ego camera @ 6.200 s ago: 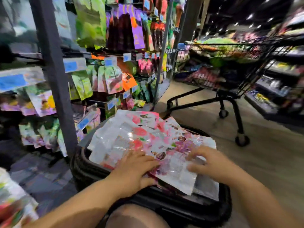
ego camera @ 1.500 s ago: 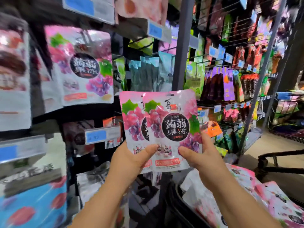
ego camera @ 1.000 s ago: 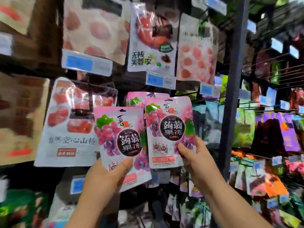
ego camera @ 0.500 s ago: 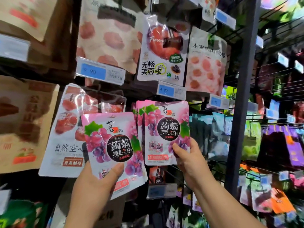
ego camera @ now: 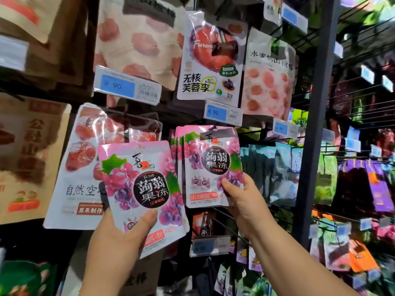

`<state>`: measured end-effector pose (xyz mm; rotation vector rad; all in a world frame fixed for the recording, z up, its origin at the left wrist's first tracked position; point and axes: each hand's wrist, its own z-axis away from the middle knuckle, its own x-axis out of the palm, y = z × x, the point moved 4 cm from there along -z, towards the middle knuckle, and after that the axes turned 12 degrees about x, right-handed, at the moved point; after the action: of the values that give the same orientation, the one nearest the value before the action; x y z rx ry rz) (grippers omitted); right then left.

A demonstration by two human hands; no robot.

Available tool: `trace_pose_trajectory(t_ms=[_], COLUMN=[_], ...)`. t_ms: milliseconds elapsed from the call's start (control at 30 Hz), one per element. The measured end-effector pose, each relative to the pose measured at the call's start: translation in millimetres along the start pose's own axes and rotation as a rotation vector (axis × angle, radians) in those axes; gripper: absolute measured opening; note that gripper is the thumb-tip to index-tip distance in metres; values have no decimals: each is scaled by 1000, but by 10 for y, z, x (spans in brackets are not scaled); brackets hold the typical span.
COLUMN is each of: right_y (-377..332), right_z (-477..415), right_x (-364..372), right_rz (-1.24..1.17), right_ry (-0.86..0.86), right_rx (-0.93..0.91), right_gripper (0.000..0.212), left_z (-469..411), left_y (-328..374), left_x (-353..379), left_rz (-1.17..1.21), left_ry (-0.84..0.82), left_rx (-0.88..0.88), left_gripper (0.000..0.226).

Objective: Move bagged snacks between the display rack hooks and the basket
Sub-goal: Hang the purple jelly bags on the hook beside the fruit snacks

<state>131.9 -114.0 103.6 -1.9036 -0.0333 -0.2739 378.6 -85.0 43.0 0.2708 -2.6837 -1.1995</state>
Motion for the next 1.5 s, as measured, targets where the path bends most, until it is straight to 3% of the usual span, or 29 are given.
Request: trace_pose_trajectory(t_ms=[300, 500, 633, 733, 800, 967, 1033, 1100, 1167, 1233, 1333, 1500], right_y=[6, 102, 69, -33, -79, -73, -64, -76, -88, -89, -72, -102], right_z=[-98, -61, 22, 166, 241, 287, 290, 274, 253, 238, 210, 171], right_x=[97, 4, -100, -35, 55, 194, 181, 150, 120, 81, -3, -83], right_rz=[77, 278, 519, 671, 652, 536, 480, 457, 431, 400, 353, 286], right_ry=[20, 114, 297, 376, 260, -50, -110, -83, -57, -38, -10, 51], right_rx=[62, 83, -105, -332, -370, -181, -128, -106, -115, -117, -142, -166], right_gripper=[9, 36, 47, 29, 13, 18, 35, 68, 78, 74, 50, 46], left_z=[-15, -2, 5, -31, -58, -143, -180, -216, -254, -296, -321, -397], left_y=[-19, -47, -52, -19, 34, 124, 155, 182, 194, 212, 268, 350], left_x=[-24, -7, 91, 193, 270, 483, 547, 602, 659, 718, 798, 908], left_rz=[43, 111, 133, 139, 159, 215, 207, 196, 187, 168, 171, 83], left_ry=[6, -25, -73, -107, -139, -199, -205, -220, -240, -272, -316, -337], left_rx=[-5, 9, 12, 38, 72, 81, 90, 109, 96, 87, 97, 100], left_gripper=[25, 24, 23, 25, 24, 31, 34, 30, 32, 35, 40, 47])
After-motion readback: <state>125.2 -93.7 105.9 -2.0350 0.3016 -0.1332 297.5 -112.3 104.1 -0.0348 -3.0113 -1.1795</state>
